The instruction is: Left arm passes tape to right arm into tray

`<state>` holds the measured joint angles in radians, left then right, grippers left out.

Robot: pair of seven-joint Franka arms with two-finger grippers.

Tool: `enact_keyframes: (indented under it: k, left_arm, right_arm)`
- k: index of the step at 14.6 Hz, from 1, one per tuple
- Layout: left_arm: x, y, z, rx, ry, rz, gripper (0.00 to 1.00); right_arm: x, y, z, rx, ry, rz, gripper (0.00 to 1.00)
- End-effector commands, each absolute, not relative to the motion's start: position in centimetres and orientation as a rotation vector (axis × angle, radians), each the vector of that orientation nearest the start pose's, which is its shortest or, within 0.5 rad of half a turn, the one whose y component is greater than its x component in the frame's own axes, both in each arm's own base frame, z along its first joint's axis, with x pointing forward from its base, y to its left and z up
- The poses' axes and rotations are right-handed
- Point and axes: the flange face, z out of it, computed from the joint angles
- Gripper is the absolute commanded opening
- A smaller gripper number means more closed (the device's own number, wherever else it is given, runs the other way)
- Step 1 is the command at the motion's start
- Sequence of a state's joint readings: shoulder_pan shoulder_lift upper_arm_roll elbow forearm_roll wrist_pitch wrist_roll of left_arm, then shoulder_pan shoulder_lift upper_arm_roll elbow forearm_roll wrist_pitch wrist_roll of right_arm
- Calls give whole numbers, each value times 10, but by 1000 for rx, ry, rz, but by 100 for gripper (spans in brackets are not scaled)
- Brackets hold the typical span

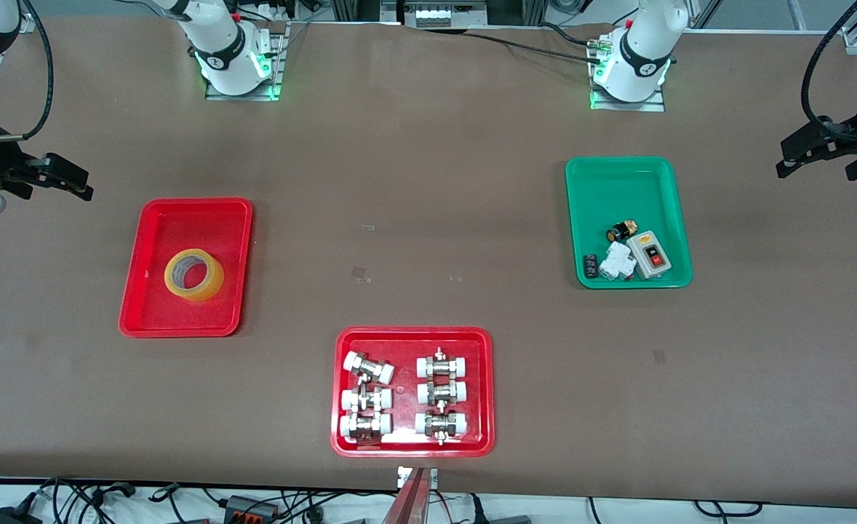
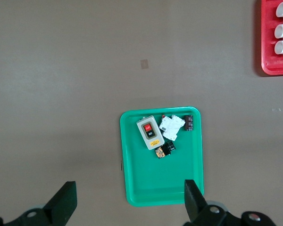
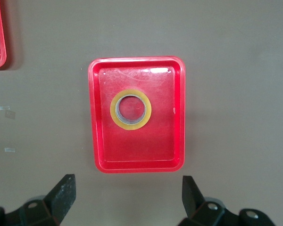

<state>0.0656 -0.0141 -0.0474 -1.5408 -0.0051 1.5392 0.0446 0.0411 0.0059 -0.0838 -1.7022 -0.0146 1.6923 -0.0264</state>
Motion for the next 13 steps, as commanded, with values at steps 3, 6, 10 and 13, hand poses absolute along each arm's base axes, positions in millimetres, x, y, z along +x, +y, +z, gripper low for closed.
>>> enact_keyframes:
  k: [3,6,10,13]
  left_arm:
    - [548,9,650,-3141,36,-14,100]
    - [549,8,650,-3141,39,-14,100]
    - [549,8,650,-3141,39,-14,100]
    - [549,8,650,-3141,39,-14,100]
  right_arm:
    - [557,-30,576,-3155,27,11,100]
    - [558,-25,577,-3154,17,1,100]
    - [557,-24,577,-3152,17,1,100]
    - [557,-24,576,-3154,17,6,100]
